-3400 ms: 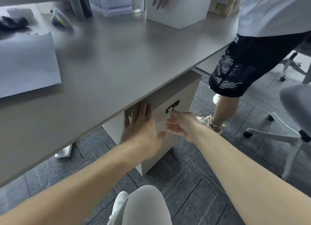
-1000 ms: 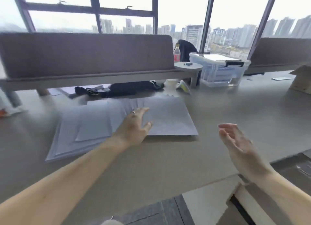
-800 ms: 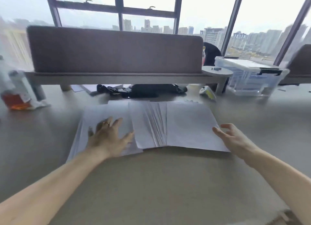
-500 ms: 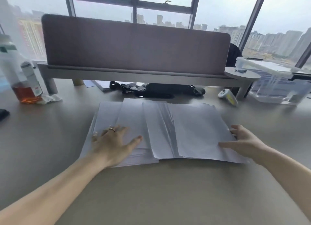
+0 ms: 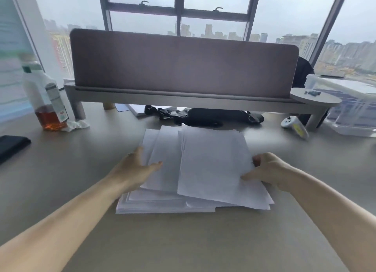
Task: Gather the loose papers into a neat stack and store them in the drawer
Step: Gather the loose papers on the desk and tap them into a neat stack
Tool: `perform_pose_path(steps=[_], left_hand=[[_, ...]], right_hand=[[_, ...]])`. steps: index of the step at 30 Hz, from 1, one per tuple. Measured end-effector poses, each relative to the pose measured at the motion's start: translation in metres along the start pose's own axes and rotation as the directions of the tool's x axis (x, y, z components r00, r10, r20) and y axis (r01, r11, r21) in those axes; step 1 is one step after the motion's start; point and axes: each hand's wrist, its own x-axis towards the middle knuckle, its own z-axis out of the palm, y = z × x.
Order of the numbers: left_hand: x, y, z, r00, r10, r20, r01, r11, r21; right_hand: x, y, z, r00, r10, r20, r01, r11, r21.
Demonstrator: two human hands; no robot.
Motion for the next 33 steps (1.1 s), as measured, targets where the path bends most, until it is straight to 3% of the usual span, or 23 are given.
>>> perform_pose_path(steps=[5,8,10,12,15,20,24,28,30,33], left_hand=[[0.013,0.005,-0.003,0.991,-0.098,-0.086,0.064,0.939,-0.337],[0.02,0.016,-0.009,0.984,-0.164,0.066,0.174,0.821,-0.544],[0.02,0.024,-0.008,0.965,-0.171,0.2,0.255,0.802,-0.54],[0.021,0.025,-0.003,0.956,-0.186,0.226,0.274,0.84,-0.467],[0.016,0.023,0.002,0.981,-0.103,0.164,0.158,0.916,-0.369],[-0.006,0.033,0.004,0.967,0.117,0.225,-0.02,0.92,-0.391],[-0.024,0.023,-0.004,0.944,0.325,0.054,-0.272,0.862,-0.428],[-0.033,0.026,-0.027,0.864,0.466,-0.191,-0.486,0.676,-0.553],[-0.037,0.035,-0.038,0.81,0.488,-0.326,-0.586,0.654,-0.477],[-0.046,0.049,-0.052,0.704,0.504,-0.5,-0.687,0.662,-0.3]], right_hand=[[0.006,-0.017,0.021,0.999,-0.019,0.05,0.011,0.988,0.151],[0.002,-0.029,0.037,0.993,-0.048,0.105,0.027,0.98,0.196],[0.0,-0.035,0.053,0.987,-0.079,0.141,0.048,0.976,0.212],[0.003,-0.036,0.061,0.985,-0.097,0.14,0.065,0.974,0.216],[-0.005,-0.036,0.06,0.991,-0.068,0.118,0.043,0.978,0.205],[-0.019,-0.031,0.059,0.992,-0.086,0.093,0.06,0.964,0.258],[-0.033,-0.032,0.061,0.991,-0.123,0.044,0.099,0.929,0.357],[-0.055,-0.058,0.051,0.968,-0.24,-0.071,0.21,0.623,0.754],[-0.069,-0.081,0.041,0.903,-0.353,-0.246,0.402,0.49,0.773],[-0.089,-0.114,0.032,0.703,-0.539,-0.464,0.698,0.401,0.593]])
